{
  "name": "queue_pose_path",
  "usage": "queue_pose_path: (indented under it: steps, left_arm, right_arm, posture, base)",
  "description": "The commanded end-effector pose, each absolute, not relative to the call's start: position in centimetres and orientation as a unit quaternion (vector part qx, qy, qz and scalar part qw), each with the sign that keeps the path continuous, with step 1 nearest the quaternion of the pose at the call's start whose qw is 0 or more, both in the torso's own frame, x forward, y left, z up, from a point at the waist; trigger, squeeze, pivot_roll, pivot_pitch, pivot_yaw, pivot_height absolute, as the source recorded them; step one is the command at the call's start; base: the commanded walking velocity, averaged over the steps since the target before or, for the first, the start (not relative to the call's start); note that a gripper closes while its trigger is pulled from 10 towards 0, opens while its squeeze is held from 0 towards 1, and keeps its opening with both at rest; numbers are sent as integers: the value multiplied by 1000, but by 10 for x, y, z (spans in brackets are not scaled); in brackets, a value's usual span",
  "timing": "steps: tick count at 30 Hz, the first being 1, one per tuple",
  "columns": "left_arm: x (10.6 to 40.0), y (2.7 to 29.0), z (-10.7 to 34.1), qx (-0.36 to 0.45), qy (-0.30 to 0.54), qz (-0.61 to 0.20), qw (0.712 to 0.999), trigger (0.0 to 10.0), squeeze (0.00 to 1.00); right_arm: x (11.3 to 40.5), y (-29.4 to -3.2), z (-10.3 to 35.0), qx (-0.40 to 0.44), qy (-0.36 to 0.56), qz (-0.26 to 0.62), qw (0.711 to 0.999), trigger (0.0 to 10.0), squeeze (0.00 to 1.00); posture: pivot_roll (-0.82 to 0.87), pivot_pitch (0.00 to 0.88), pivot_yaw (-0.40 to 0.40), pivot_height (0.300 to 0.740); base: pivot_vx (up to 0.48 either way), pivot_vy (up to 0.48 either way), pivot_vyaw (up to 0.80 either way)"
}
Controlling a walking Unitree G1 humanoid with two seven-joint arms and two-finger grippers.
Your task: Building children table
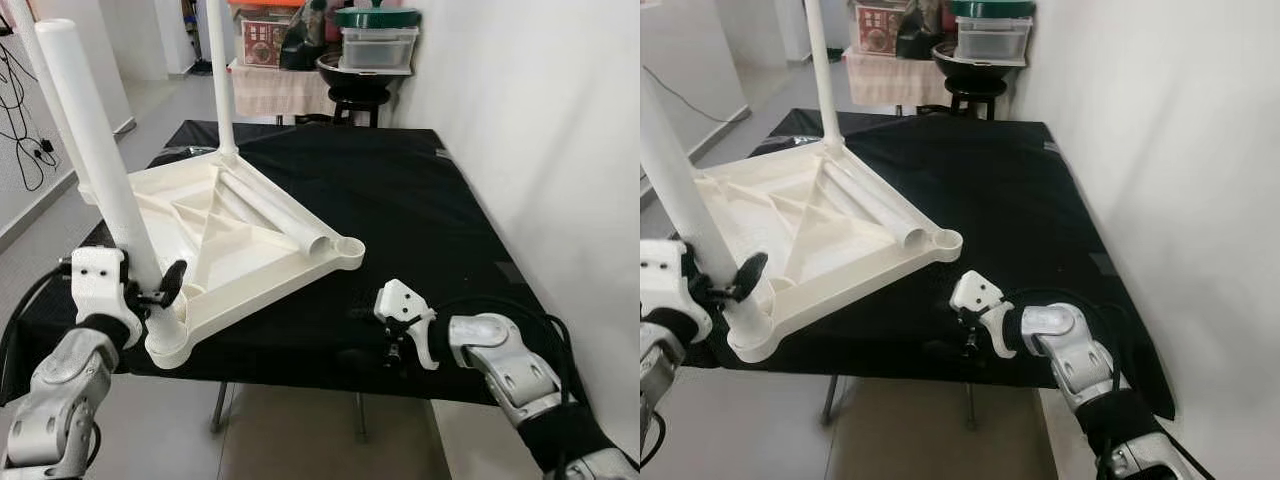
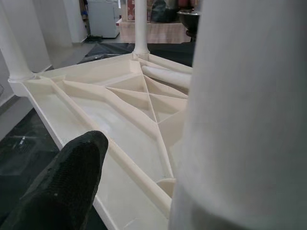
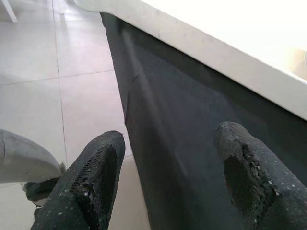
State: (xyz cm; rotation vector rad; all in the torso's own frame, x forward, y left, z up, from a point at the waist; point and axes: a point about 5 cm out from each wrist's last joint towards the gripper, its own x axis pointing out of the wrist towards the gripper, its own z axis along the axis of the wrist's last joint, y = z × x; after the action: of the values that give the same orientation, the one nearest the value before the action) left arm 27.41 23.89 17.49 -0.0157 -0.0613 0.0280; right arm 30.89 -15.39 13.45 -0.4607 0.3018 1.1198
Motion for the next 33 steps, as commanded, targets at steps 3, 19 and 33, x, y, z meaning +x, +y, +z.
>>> queue_pose_path:
  steps: [3, 19, 33]
  left_arm:
    - [275, 236, 174, -9, -25, 13, 1000, 10000, 0]
    - [247, 228, 160, 27, -56, 95, 993, 10000, 0]
    - [247, 197, 171, 29, -95, 17, 995, 10000, 0]
  right_arm:
    - [309, -152, 135, -221, 141, 528, 808, 10000, 0]
    - [324, -130, 147, -177, 48, 513, 839, 10000, 0]
    - [323, -127, 143, -201, 52, 530, 822, 10000, 0]
  posture:
    - [-26, 0, -44, 740]
    - [6, 0, -38, 740]
    - [5, 0, -29, 740]
  base:
    - [0, 0, 0]
    - [0, 0, 0]
    - [0, 0, 743]
